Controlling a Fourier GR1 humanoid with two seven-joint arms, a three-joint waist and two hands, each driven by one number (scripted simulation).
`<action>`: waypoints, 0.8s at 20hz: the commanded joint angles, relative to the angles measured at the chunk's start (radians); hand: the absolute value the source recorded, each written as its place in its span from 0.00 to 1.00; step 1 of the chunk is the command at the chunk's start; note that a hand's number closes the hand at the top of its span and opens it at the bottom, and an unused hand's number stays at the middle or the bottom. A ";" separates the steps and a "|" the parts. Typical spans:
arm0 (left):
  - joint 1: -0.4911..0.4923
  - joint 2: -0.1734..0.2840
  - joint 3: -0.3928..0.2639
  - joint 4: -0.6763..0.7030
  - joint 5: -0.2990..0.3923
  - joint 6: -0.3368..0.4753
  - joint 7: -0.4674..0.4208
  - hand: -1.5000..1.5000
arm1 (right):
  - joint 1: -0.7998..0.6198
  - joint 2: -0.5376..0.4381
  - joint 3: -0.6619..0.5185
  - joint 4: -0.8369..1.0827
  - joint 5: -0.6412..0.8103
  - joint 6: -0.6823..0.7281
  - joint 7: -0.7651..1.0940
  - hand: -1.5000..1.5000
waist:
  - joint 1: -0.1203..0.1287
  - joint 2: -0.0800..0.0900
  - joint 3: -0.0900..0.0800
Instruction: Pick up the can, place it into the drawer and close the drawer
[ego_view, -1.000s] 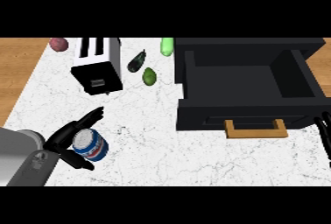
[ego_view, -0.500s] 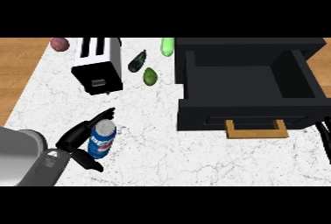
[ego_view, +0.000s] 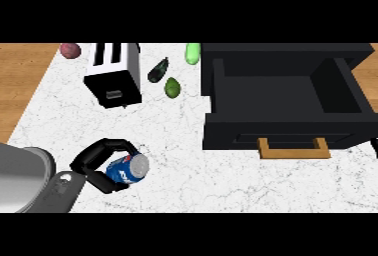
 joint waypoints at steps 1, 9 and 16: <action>0.042 -0.006 -0.016 -0.032 0.040 -0.150 -0.018 1.00 | 0.060 0.046 0.054 -0.046 0.029 -0.014 -0.002 0.00 | -0.001 0.000 -0.001; 0.029 -0.090 0.106 -0.131 0.202 0.035 0.165 1.00 | 0.054 0.047 0.057 -0.023 0.038 -0.021 -0.021 0.00 | 0.000 0.000 0.000; 0.041 -0.166 0.327 -0.206 0.302 0.495 0.237 1.00 | 0.038 0.047 0.060 -0.072 0.041 -0.033 0.017 0.00 | 0.013 -0.004 0.000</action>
